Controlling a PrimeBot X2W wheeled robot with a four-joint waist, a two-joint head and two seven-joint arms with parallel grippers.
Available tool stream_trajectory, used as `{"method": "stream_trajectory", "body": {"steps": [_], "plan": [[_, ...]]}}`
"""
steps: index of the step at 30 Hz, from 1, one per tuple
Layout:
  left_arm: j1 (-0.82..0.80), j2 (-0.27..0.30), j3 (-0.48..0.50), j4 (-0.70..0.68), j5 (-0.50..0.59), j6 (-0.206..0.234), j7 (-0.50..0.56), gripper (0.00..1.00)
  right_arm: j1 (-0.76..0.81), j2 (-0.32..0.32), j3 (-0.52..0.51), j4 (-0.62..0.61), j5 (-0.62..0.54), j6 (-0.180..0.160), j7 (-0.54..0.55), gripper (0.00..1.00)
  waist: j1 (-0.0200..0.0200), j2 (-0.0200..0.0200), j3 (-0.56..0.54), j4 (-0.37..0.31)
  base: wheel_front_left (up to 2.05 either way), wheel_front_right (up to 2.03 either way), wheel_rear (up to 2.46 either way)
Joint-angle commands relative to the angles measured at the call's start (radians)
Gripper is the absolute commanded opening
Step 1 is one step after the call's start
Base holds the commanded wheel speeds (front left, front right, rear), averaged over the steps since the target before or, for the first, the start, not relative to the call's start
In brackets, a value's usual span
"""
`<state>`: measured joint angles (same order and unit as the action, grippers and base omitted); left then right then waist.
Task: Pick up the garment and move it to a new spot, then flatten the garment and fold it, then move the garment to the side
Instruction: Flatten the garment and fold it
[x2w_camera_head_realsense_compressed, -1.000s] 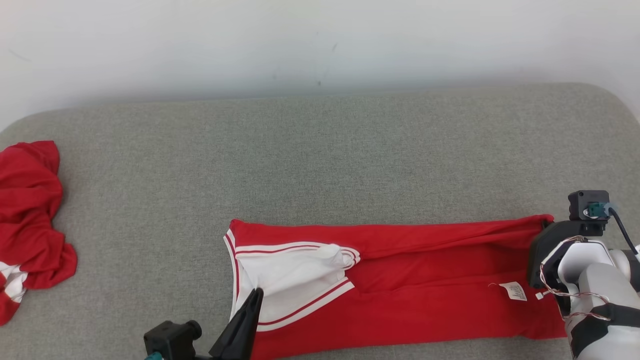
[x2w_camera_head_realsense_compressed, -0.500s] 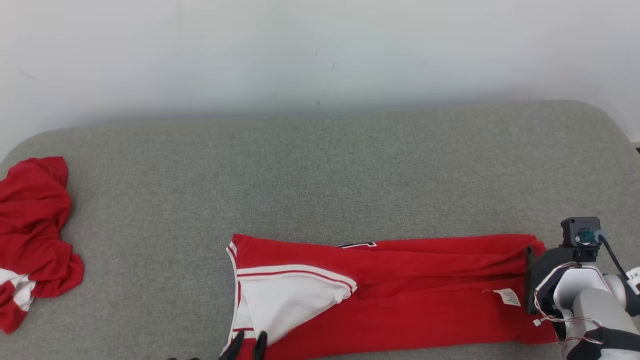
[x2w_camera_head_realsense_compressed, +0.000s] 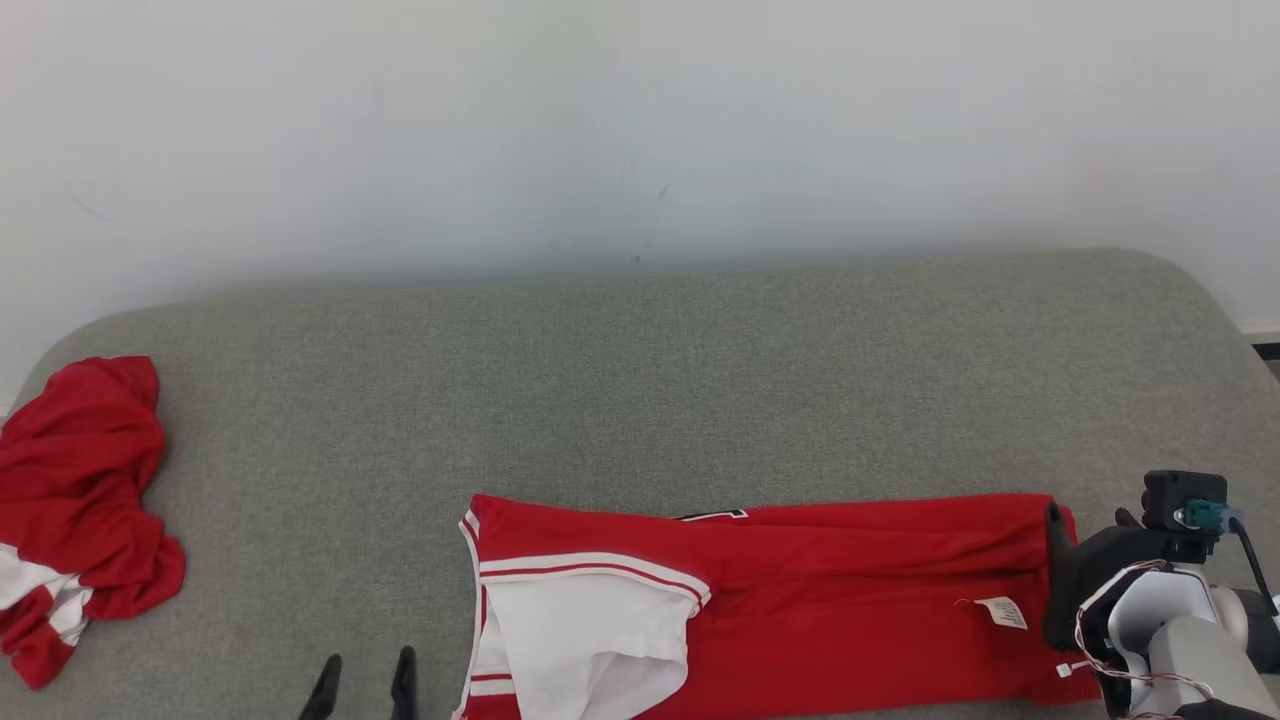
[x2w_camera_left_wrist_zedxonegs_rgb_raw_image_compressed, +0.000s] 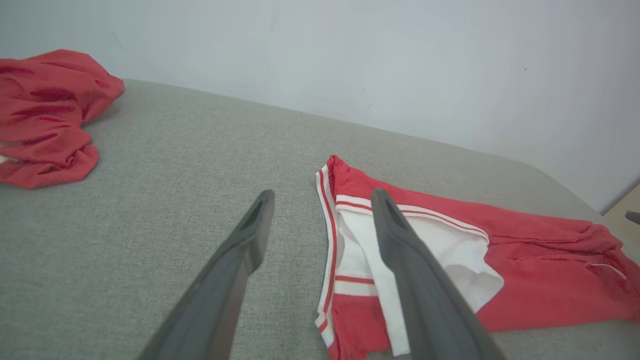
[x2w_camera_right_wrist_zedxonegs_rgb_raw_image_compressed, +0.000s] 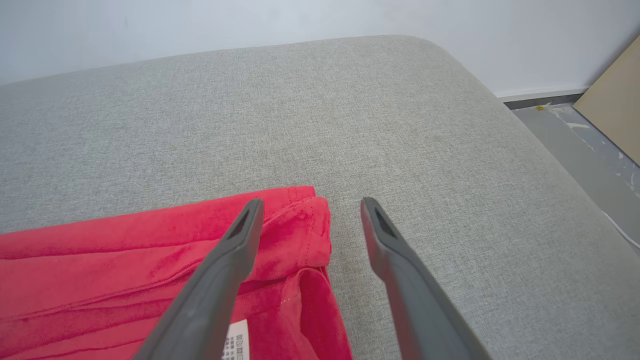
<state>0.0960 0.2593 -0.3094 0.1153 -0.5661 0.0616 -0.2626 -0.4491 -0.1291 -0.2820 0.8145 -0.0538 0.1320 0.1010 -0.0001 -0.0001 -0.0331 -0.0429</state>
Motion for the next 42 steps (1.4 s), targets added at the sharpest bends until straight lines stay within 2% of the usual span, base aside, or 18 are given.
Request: {"method": "stream_trajectory", "body": {"steps": [1, 8, 12, 17, 30, 42], "plan": [[0.028, -0.010, 0.025, -0.015, 0.033, -0.005, -0.002, 1.00, 0.017, 0.002, 0.006, -0.013, 0.018, -0.003, 0.003, 1.00, 0.0001, 0.0001, -0.003, -0.001, 0.00, 0.00, 0.00], [0.114, -0.098, 0.220, -0.125, 0.200, -0.067, -0.003, 1.00, 0.079, 0.017, -0.008, -0.078, 0.097, -0.003, 0.049, 1.00, 0.0001, 0.0001, -0.008, -0.002, 0.00, 0.00, 0.00], [0.147, -0.147, 0.308, -0.159, 0.252, -0.115, -0.003, 1.00, 0.104, 0.025, -0.019, -0.100, 0.107, -0.003, 0.080, 1.00, 0.0001, 0.0001, -0.004, 0.003, 0.00, 0.00, 0.00], [0.170, -0.179, 0.371, -0.172, 0.290, -0.158, -0.003, 1.00, 0.106, 0.026, -0.045, -0.120, 0.097, -0.003, 0.111, 1.00, 0.0001, 0.0001, 0.011, 0.016, 0.00, 0.00, 0.00], [0.148, -0.200, 0.390, -0.125, 0.304, -0.190, -0.003, 1.00, 0.046, 0.026, -0.136, -0.096, 0.032, -0.003, 0.178, 1.00, 0.0001, 0.0001, 0.082, 0.058, 0.00, 0.00, 0.00], [0.127, -0.180, 0.330, -0.100, 0.278, -0.191, -0.003, 1.00, 0.008, 0.035, -0.191, -0.014, -0.026, -0.003, 0.199, 1.00, 0.0001, 0.0001, 0.129, 0.078, 0.00, 0.00, 0.00]]}}
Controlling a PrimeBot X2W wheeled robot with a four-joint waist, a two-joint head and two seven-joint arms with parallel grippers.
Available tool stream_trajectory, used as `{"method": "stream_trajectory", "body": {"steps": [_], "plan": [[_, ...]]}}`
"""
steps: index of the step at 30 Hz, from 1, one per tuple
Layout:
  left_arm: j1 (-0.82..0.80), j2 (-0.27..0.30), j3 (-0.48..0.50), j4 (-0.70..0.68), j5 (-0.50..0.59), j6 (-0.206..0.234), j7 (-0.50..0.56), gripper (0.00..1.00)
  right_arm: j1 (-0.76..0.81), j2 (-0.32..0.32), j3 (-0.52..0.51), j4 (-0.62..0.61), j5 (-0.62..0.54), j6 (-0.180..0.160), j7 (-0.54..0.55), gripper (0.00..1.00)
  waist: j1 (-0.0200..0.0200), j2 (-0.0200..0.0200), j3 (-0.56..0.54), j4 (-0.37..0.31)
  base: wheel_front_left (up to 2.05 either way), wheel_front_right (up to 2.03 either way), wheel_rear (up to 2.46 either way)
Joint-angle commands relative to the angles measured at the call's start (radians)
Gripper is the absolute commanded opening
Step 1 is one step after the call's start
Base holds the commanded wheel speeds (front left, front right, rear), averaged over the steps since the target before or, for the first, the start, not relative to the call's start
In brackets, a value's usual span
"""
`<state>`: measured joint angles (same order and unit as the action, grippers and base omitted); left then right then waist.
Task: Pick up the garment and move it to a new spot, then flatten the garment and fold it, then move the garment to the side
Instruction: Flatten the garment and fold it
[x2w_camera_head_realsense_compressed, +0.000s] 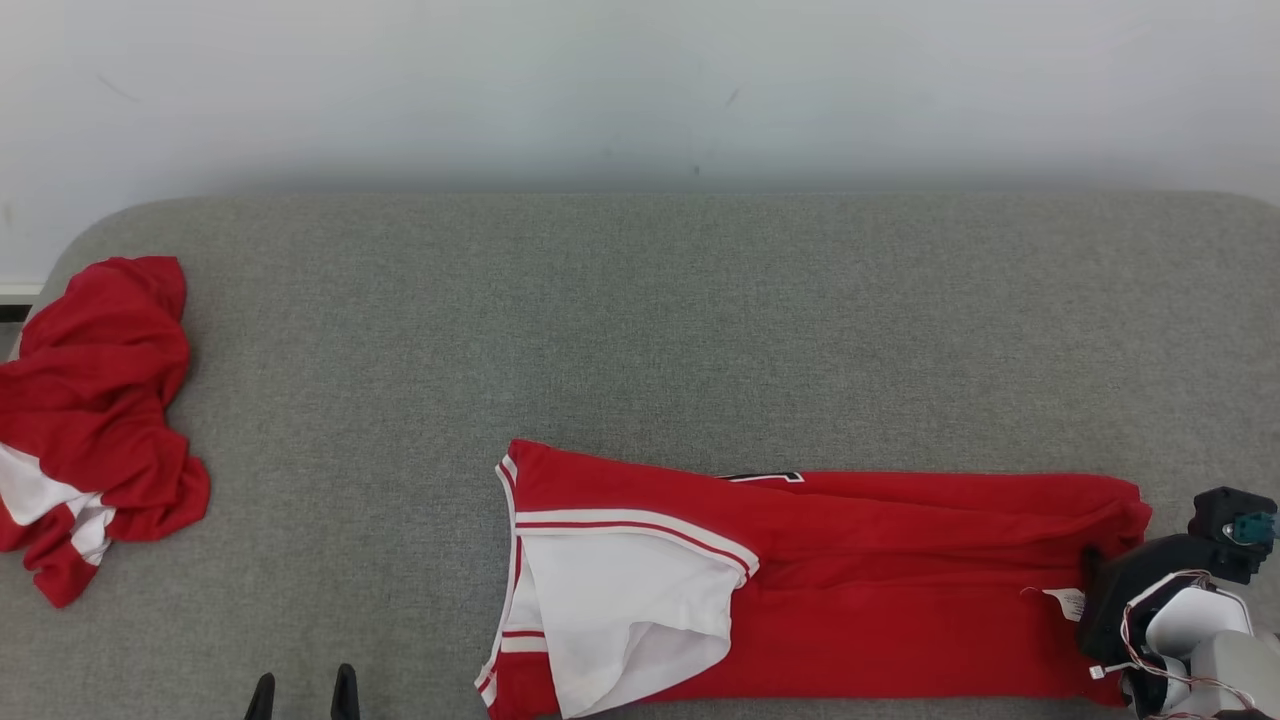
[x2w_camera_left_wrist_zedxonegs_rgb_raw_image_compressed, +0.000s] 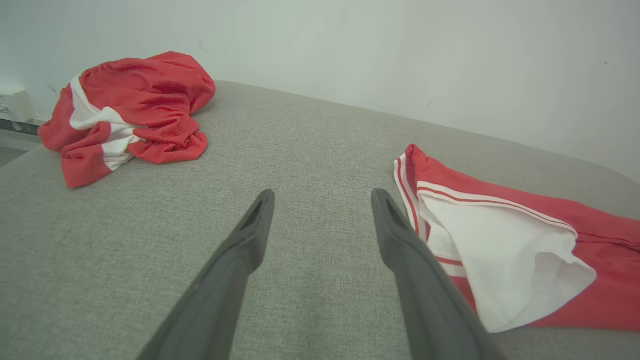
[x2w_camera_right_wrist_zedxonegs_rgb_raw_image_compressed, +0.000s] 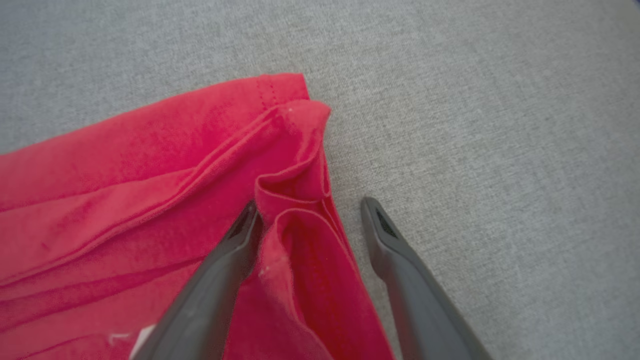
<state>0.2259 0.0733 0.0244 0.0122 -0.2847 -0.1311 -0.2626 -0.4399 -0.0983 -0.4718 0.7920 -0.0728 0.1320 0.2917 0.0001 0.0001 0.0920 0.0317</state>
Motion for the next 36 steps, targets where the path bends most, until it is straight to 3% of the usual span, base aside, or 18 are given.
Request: {"method": "stream_trajectory", "body": {"steps": [1, 7, 8, 10, 17, 31, 34, 36], "plan": [[-0.003, 0.010, -0.010, 0.008, -0.008, 0.002, -0.003, 1.00, -0.002, 0.007, 0.000, 0.019, -0.011, -0.003, 0.012, 1.00, -0.0001, -0.0001, 0.005, 0.004, 0.00, 0.00, 0.00], [-0.002, 0.024, -0.024, 0.016, -0.024, 0.001, -0.003, 1.00, -0.007, 0.021, 0.014, 0.080, -0.013, 0.000, 0.036, 1.00, -0.0001, -0.0001, 0.008, 0.006, 0.00, 0.00, 0.00], [-0.001, 0.026, -0.025, 0.017, -0.026, 0.001, -0.003, 1.00, -0.006, 0.023, 0.017, 0.091, -0.009, 0.000, 0.044, 0.60, -0.0001, -0.0001, 0.007, 0.006, 0.00, 0.00, 0.00], [0.001, 0.029, -0.027, 0.019, -0.030, 0.001, -0.003, 1.00, -0.010, 0.024, 0.022, 0.105, -0.004, 0.001, 0.048, 0.00, -0.0001, -0.0001, 0.006, 0.007, 0.00, 0.00, 0.00], [0.007, 0.035, -0.024, 0.018, -0.039, 0.001, -0.003, 1.00, -0.028, -0.002, -0.012, 0.104, -0.012, -0.003, -0.002, 0.00, -0.0001, -0.0001, -0.006, 0.000, 0.00, 0.00, 0.00], [0.023, 0.019, -0.031, 0.025, -0.039, 0.001, -0.003, 1.00, -0.047, -0.041, -0.277, -0.063, -0.185, -0.003, -0.117, 0.00, -0.0001, -0.0001, -0.045, -0.038, 0.00, 0.00, 0.00], [0.028, 0.014, -0.032, 0.031, -0.042, 0.001, -0.003, 1.00, -0.034, -0.024, -0.277, -0.095, -0.213, -0.003, -0.102, 0.00, -0.0001, -0.0001, -0.061, -0.043, 0.00, 0.00, 0.00], [0.038, 0.009, -0.030, 0.038, -0.047, 0.001, -0.003, 1.00, -0.029, 0.009, -0.221, -0.102, -0.173, -0.003, -0.079, 0.00, -0.0001, -0.0001, -0.085, -0.050, 0.00, 0.00, 0.00]]}}
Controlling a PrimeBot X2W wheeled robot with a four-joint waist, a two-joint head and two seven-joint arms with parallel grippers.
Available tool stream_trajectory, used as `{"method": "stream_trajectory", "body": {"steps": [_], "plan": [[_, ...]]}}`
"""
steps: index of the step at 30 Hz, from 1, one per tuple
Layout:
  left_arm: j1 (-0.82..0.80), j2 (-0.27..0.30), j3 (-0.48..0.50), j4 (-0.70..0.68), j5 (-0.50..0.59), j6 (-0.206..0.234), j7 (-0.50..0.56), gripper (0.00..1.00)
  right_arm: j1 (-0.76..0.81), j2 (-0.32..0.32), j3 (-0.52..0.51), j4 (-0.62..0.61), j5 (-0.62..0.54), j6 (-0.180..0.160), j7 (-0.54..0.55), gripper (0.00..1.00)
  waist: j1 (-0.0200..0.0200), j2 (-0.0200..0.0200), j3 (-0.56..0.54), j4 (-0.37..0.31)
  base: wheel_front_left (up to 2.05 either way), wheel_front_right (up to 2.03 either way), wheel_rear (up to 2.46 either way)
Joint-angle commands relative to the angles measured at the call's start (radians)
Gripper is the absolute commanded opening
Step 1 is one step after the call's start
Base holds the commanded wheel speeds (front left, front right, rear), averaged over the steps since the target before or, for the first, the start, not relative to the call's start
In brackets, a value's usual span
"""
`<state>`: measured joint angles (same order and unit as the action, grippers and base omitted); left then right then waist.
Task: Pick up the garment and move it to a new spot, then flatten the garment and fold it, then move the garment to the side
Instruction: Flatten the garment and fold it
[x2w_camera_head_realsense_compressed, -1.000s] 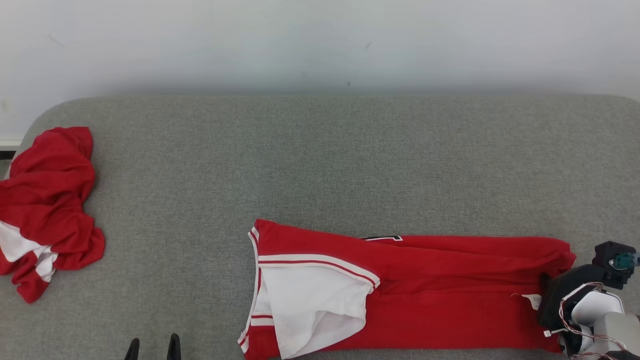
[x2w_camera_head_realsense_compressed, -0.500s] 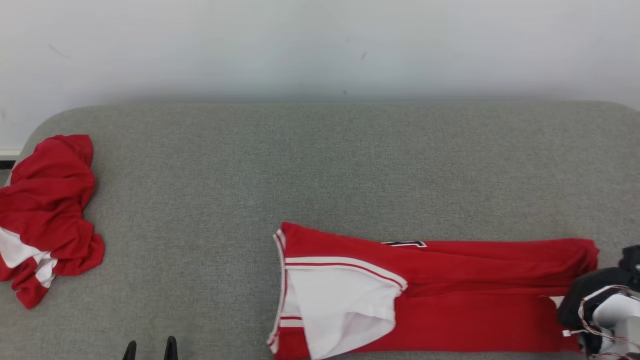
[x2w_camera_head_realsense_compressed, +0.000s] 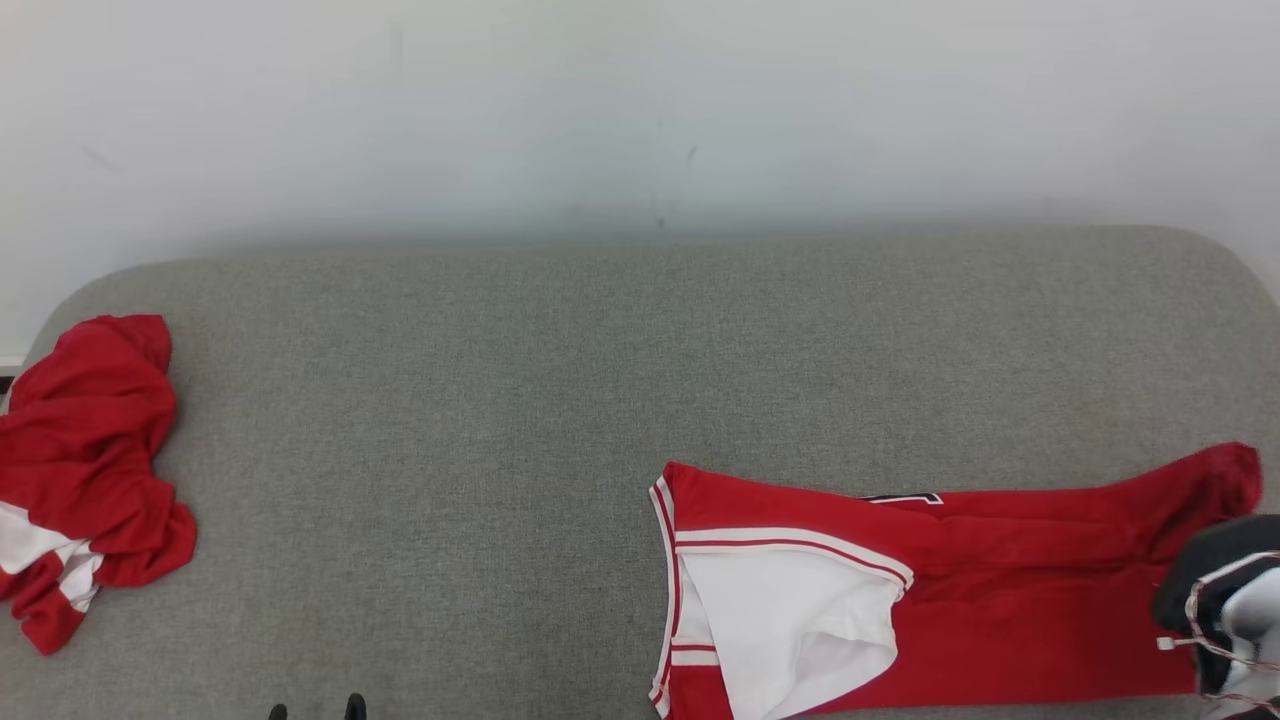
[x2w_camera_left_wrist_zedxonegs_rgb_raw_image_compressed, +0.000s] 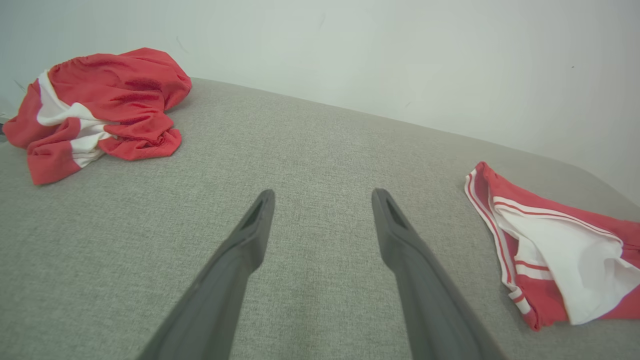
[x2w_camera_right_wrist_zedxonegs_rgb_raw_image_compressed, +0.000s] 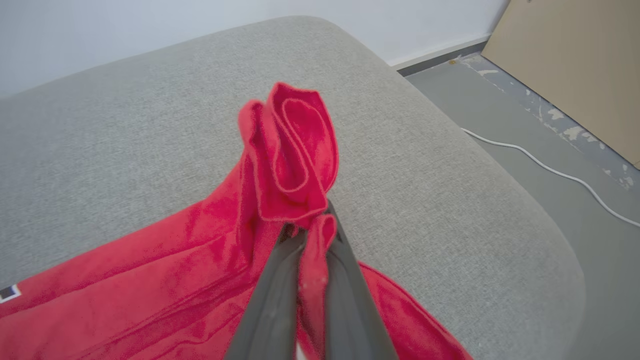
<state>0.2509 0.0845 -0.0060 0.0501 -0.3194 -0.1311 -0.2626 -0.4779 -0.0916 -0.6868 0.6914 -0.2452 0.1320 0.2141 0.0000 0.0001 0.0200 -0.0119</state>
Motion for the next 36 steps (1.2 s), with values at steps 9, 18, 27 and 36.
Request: {"method": "stream_trajectory", "body": {"steps": [9, 18, 27, 36], "plan": [[0.016, -0.016, -0.010, 0.011, -0.015, 0.001, -0.003, 1.00, 0.072, 0.042, 0.412, -0.076, 0.323, -0.003, 0.054, 0.00, 0.0000, -0.0001, -0.055, -0.014, 0.00, 0.00, 0.00], [0.011, -0.023, -0.012, 0.017, -0.021, 0.001, -0.003, 1.00, 0.183, 0.041, 0.797, -0.217, 0.631, -0.003, 0.111, 0.00, 0.0000, -0.0001, -0.065, 0.004, 0.00, 0.00, 0.00], [0.000, -0.026, -0.032, 0.030, -0.025, 0.001, -0.003, 1.00, 0.145, 0.041, 0.961, -0.141, 0.775, -0.003, 0.053, 0.00, 0.0000, -0.0001, -0.059, 0.057, 0.00, 0.00, 0.00], [0.000, -0.027, -0.039, 0.040, -0.031, 0.001, -0.003, 1.00, 0.056, 0.041, 1.060, 0.058, 0.871, -0.003, -0.050, 0.00, 0.0000, -0.0001, -0.061, 0.112, 0.00, 0.00, 0.00]]}}
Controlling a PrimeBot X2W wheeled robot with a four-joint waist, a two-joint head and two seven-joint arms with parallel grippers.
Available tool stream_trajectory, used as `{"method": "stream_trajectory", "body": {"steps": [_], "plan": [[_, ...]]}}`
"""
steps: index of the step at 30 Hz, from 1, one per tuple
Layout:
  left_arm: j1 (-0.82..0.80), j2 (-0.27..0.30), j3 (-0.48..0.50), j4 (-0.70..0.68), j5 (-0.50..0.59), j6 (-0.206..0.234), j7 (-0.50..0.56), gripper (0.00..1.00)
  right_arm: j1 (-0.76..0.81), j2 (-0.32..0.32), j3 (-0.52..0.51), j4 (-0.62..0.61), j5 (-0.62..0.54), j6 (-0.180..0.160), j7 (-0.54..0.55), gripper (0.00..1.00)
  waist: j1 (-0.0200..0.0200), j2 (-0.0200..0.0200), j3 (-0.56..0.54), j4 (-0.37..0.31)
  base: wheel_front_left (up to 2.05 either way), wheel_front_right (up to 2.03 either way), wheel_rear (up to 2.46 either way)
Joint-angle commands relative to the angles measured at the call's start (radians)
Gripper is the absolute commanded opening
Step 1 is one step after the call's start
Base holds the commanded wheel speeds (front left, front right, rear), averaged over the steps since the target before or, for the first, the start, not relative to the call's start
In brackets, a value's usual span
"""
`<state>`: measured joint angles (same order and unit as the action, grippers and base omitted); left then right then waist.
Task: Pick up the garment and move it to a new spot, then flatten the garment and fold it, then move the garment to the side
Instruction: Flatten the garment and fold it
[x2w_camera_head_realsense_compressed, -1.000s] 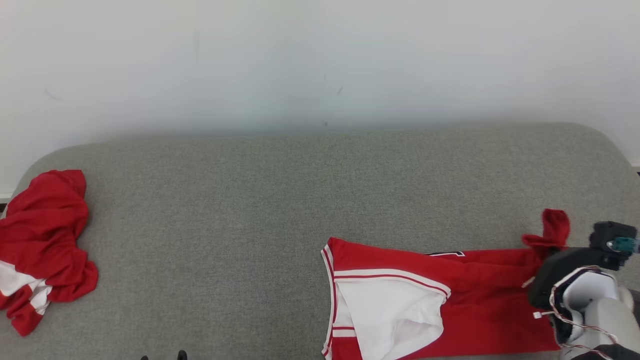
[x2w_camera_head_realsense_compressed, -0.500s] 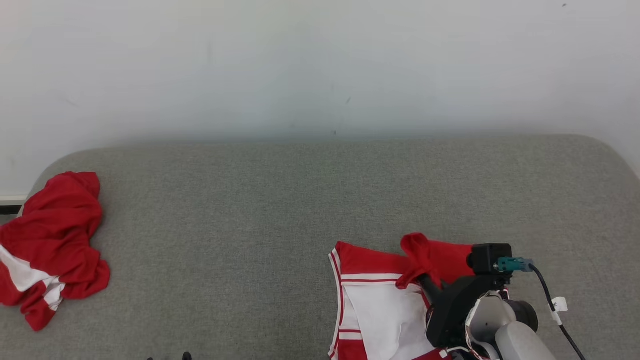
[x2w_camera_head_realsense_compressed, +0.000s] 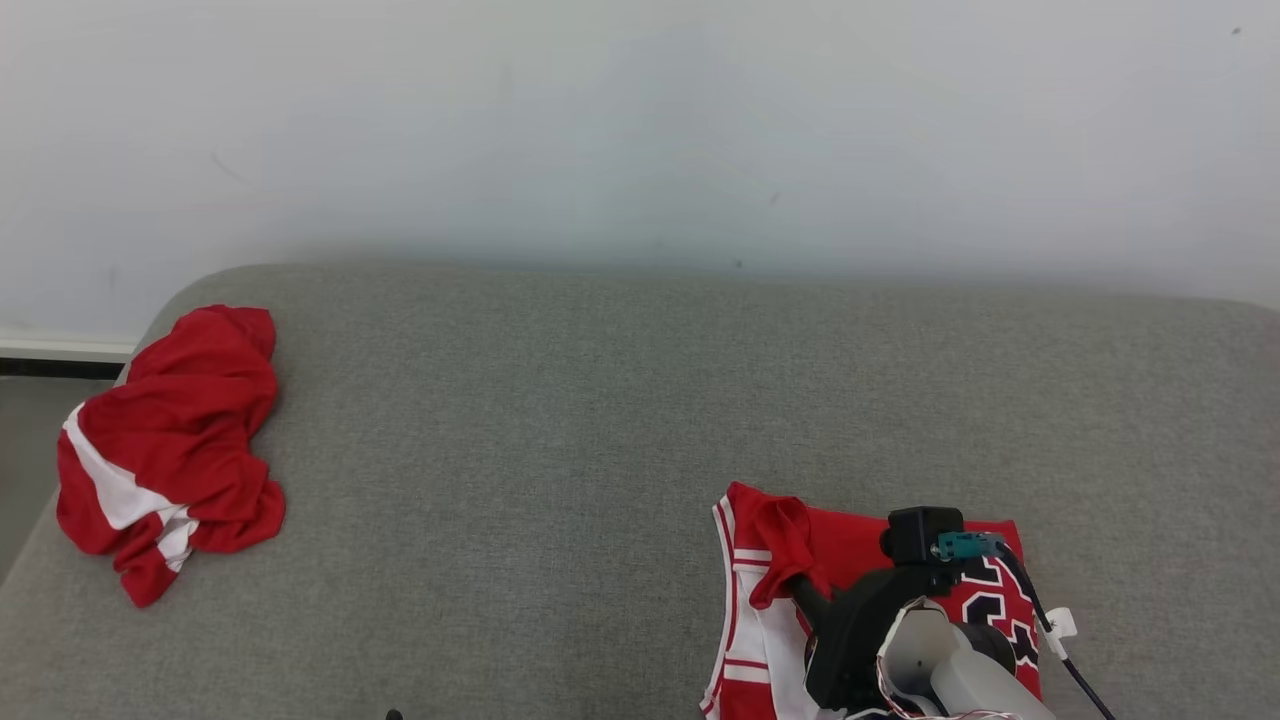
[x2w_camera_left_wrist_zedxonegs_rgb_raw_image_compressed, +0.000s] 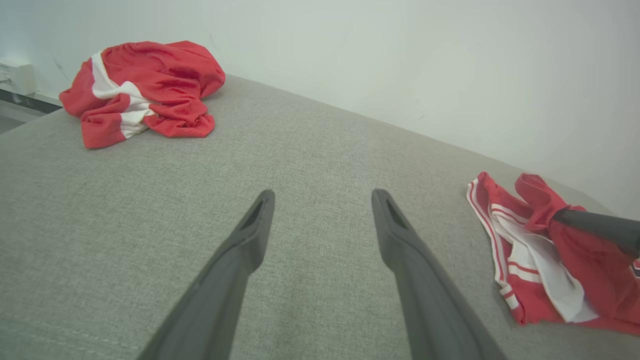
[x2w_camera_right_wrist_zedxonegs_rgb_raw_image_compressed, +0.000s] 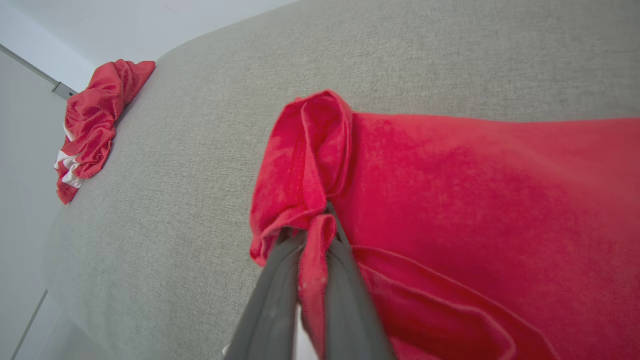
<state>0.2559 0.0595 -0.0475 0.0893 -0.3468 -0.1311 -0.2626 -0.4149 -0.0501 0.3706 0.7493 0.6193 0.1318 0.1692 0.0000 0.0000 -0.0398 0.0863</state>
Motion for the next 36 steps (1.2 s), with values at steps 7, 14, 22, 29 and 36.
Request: {"method": "stream_trajectory", "body": {"steps": [7, 14, 22, 29, 36], "plan": [[0.002, -0.003, 0.007, 0.005, -0.005, 0.001, -0.003, 1.00, -0.072, 0.000, 0.111, 0.096, 0.124, -0.002, -0.084, 1.00, 0.0000, 0.0000, -0.009, 0.028, 0.00, 0.00, 0.00], [0.015, -0.004, 0.017, -0.005, -0.002, 0.001, -0.003, 1.00, -0.125, -0.001, 0.166, 0.068, 0.192, -0.002, -0.191, 1.00, 0.0000, 0.0000, -0.023, -0.004, 0.00, 0.00, 0.00], [0.028, -0.008, 0.024, -0.020, 0.002, 0.001, -0.003, 1.00, -0.109, -0.057, -0.044, 0.197, -0.023, -0.003, -0.372, 1.00, 0.0000, 0.0000, -0.030, -0.045, 0.00, 0.00, 0.00], [0.022, -0.009, 0.028, -0.025, 0.000, 0.001, -0.003, 1.00, -0.011, -0.074, -0.216, 0.266, -0.186, -0.003, -0.423, 0.00, 0.0000, 0.0000, -0.024, -0.069, 0.00, 0.00, 0.00], [0.003, -0.010, 0.020, -0.026, 0.007, 0.001, -0.003, 1.00, 0.035, -0.018, -0.274, 0.283, -0.313, -0.002, -0.409, 0.00, 0.0000, 0.0000, -0.017, -0.074, 0.00, 0.00, 0.00]]}}
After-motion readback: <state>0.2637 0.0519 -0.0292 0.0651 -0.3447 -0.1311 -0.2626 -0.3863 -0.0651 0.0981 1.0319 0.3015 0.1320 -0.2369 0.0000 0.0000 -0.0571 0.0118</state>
